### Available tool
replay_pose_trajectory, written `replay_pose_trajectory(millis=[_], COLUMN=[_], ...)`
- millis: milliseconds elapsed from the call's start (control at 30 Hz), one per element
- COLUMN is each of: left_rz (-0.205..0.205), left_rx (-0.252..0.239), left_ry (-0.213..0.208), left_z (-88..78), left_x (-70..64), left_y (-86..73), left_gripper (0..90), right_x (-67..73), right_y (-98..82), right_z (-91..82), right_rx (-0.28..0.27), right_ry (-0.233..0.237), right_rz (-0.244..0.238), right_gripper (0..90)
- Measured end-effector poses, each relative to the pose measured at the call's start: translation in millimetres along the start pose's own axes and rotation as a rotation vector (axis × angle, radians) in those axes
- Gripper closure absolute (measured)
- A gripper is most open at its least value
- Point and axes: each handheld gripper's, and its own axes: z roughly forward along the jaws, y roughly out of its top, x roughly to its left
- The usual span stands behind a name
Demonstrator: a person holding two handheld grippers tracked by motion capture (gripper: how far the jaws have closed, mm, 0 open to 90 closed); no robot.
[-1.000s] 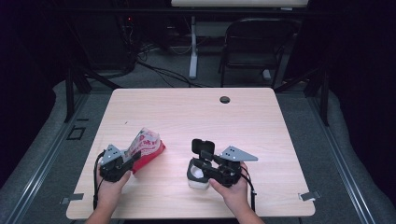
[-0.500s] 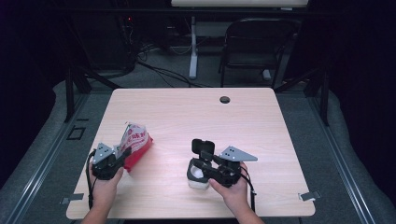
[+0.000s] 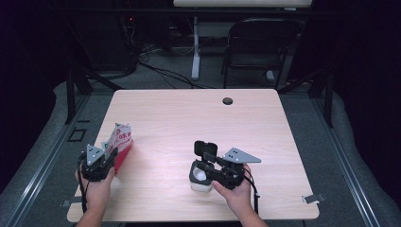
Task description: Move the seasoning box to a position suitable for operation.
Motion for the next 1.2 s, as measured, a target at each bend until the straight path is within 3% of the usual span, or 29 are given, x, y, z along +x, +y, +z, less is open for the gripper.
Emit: replay_pose_trajectory(millis=[200,367,733,1033,1200], left_rz=[0.043,0.053,0.100,0.120,0.142], left_rx=[-0.035,-0.056,-0.021,-0.076,-0.072], left_ry=[-0.104,-0.140,-0.236,-0.287,-0.318], left_z=[0.7,3.4,9.4,0.1,-1.2], left_x=[-15.4,-25.0,-43.6,-57.1,-66.3], left_y=[4.2,5.1,6.7,15.5,17.4], left_gripper=[58.5,45.5,40.3,39.6,39.6], right_x=[-1.3,-2.4,-5.2,-8.2,-10.8], right_y=[1.0,2.0,3.9,4.7,4.0], right_z=[-2.1,-4.2,-7.3,-9.1,-9.5], right_rx=[-0.007,-0.011,-0.028,-0.031,-0.024], right_ry=[-0.006,-0.014,-0.028,-0.050,-0.079], right_rz=[0.003,0.007,0.013,0.011,0.000], right_gripper=[55.5,55.5,55.5,55.5,55.4])
